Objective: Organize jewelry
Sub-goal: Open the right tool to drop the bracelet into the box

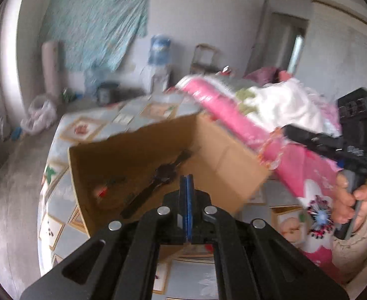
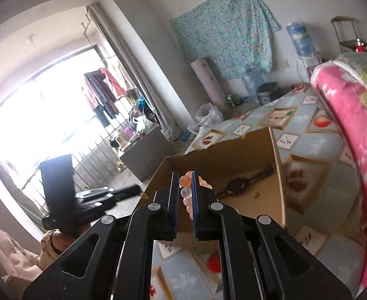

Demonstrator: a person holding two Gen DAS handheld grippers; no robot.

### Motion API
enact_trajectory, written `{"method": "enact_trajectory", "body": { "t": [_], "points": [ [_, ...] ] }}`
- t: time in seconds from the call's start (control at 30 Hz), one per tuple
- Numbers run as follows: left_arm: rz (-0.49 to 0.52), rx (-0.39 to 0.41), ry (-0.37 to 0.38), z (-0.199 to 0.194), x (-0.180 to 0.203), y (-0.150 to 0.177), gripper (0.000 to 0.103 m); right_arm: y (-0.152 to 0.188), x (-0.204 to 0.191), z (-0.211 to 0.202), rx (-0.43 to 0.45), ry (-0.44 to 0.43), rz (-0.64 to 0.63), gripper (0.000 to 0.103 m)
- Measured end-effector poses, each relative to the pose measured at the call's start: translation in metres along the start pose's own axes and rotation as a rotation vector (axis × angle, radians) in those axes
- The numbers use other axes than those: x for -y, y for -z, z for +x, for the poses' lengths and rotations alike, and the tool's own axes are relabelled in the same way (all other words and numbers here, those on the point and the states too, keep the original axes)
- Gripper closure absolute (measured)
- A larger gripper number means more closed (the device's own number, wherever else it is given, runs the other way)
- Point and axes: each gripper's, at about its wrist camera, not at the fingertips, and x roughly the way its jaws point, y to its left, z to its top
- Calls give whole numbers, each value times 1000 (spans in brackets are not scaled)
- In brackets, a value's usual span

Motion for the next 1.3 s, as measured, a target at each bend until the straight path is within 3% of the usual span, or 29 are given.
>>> {"method": "enact_trajectory", "body": {
  "t": [0.07,0.27,0.5,0.7,0.87,1.0,1.3],
  "points": [
    [-63,-74,44,21,-17,-3,103,-1,4,13,-28,5,8,96],
    [-116,-226,19,62,-36,3,103,0,21,42,-114,23,49,96],
    [-121,-284,-21,80,-44,15,100,0,33,51,-150,40,73,96],
    [-123,-271,-40,81,-48,14,93,-1,33,50,-165,47,82,96],
    [-124,-191,-46,64,-46,11,84,1,31,58,-215,40,91,96],
    [-111,-132,-63,49,-42,9,72,3,31,63,-248,77,89,92],
    [-106,-36,-114,13,-40,14,46,1,31,31,-160,182,103,90]
  ]
}}
